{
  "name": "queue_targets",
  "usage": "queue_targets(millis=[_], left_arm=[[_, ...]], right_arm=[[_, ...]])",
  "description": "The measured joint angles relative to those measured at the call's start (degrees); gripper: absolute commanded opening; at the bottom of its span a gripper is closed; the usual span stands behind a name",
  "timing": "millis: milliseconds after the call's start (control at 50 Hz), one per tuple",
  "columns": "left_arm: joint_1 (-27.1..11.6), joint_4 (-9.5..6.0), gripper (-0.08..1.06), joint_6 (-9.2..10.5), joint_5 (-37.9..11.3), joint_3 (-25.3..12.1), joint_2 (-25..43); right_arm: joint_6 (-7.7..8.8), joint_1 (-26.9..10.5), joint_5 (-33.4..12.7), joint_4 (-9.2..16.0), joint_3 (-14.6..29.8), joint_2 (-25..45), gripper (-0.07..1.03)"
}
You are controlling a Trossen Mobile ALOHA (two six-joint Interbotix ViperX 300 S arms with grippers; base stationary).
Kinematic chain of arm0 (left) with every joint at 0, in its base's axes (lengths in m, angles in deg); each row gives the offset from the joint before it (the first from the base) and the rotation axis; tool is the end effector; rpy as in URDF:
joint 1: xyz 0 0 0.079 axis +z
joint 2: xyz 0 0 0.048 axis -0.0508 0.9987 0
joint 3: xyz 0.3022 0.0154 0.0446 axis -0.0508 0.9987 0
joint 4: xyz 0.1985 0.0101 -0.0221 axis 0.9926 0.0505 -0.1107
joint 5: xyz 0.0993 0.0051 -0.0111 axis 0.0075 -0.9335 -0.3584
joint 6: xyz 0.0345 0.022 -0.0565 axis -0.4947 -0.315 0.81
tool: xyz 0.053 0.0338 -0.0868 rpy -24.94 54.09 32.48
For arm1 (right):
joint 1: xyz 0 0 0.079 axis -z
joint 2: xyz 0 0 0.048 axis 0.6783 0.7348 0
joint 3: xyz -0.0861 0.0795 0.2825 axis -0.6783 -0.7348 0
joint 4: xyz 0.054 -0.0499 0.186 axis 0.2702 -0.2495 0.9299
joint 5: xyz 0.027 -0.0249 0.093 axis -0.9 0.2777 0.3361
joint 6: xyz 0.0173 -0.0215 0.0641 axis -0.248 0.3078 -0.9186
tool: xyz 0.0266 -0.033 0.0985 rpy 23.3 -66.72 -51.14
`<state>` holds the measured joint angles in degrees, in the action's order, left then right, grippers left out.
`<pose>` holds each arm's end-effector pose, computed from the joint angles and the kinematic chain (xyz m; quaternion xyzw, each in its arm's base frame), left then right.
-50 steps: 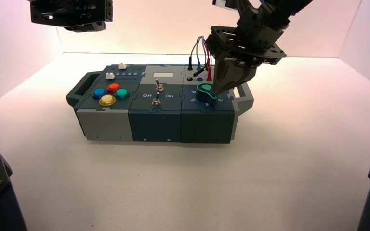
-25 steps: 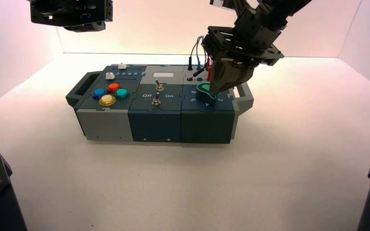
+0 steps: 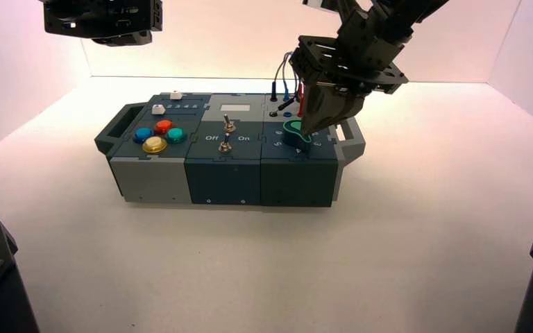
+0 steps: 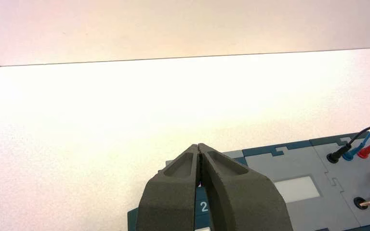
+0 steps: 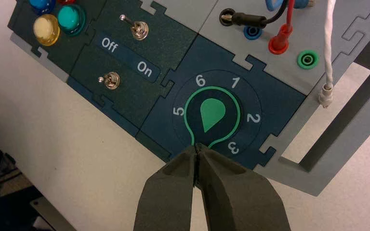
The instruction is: Turn the knob to position 4.
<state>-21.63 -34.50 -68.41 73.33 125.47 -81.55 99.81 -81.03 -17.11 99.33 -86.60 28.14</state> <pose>0.3299 -0.0969 0.1117 -0.0032 0.2668 -0.1035 0.9582 0.2247 0.2214 0.0585 -0.0340 0.5520 0.2936 0.7797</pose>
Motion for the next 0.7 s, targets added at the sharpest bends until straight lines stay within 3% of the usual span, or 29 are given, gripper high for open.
queue_targets(millis=[700], left_arm=[[0.00, 0.09, -0.03, 0.00, 0.00, -0.09, 0.09]], right_arm=[[0.00, 0.35, 3.25, -0.09, -2.81, -2.72, -0.02]])
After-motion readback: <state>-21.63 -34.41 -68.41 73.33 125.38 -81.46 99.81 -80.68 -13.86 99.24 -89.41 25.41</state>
